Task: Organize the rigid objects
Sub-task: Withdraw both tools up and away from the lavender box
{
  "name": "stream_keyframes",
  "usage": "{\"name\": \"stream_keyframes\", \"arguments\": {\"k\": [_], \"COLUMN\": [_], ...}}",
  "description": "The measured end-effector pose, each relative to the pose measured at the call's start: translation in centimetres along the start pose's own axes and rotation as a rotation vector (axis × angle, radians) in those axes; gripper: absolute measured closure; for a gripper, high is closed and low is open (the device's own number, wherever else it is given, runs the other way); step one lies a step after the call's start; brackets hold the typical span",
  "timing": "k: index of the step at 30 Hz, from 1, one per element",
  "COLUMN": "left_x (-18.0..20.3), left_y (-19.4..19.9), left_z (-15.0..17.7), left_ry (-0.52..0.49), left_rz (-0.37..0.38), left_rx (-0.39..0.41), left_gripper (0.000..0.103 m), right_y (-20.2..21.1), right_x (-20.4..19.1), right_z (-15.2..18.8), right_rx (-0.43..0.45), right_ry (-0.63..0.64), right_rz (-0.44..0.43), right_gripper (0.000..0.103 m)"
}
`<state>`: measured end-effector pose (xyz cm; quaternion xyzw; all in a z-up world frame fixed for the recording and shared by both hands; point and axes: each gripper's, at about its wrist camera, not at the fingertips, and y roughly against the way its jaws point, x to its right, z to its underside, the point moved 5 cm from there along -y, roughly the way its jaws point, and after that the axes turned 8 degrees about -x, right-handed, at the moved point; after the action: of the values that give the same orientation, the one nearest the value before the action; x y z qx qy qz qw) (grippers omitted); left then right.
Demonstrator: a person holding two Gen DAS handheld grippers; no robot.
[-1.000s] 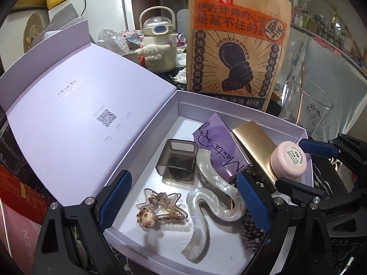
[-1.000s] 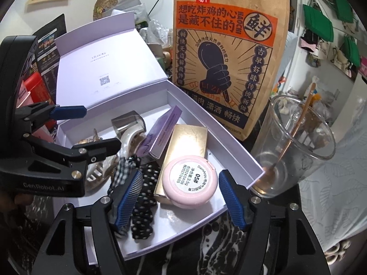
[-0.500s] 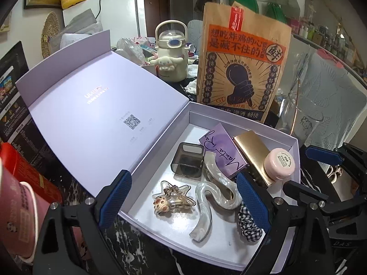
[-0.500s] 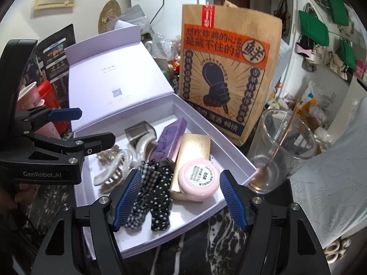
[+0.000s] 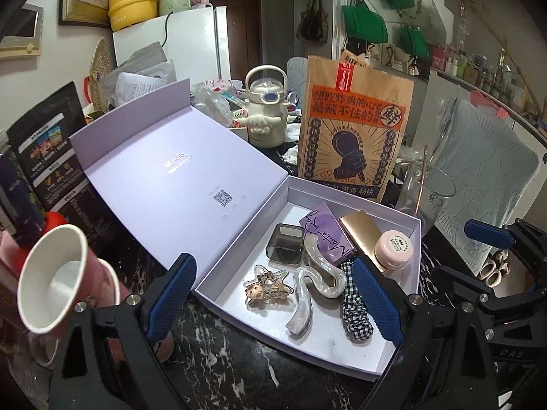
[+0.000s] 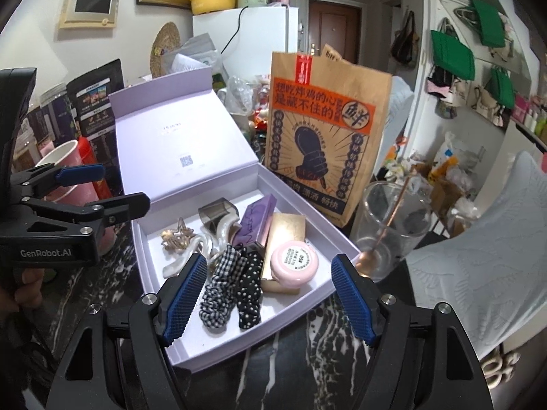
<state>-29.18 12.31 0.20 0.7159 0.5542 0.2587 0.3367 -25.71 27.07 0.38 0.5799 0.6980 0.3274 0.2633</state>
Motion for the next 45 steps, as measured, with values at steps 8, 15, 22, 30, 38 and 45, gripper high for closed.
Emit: {"name": "stream_keyframes", "arguments": {"k": [8,15,22,30,38,45], "left_x": [0.0,0.1,0.2,-0.1,0.0,-0.2], "left_y": [3.6,6.6,8.6,10.1,10.9,11.1], "left_z": [0.6,1.5,2.8,5.2,7.9,9.8], "left_ry": [0.009,0.018,0.023,0.073,0.078,0.119], "left_rz": [-0.009,-0.030,-0.052,-0.075,-0.105,-0.085], "left_rx": [0.050,0.086,0.104,0.102,0.081,0.058], "left_gripper": [0.009,0.009,0.009,0.009,0.009,0.009], "right_y": [3.8,6.5,8.3,9.9,10.5,10.9], "right_x": [-0.6,-1.1,-1.8,-2.5,-3.1,-3.9], "right_z": [0.3,1.1,2.7,5.1,7.4,9.1], "right_rx": [0.051,0.085,0.086,0.086,0.055,0.051], "right_ry": [0.000,-0.008,-0.026,-0.051,-0.080,-0.102], "right_rz": [0.023,0.029,0.039,0.066,0.120,0.104], "right_gripper": [0.024,0.020,0.014,0.009,0.007,0.002]}}
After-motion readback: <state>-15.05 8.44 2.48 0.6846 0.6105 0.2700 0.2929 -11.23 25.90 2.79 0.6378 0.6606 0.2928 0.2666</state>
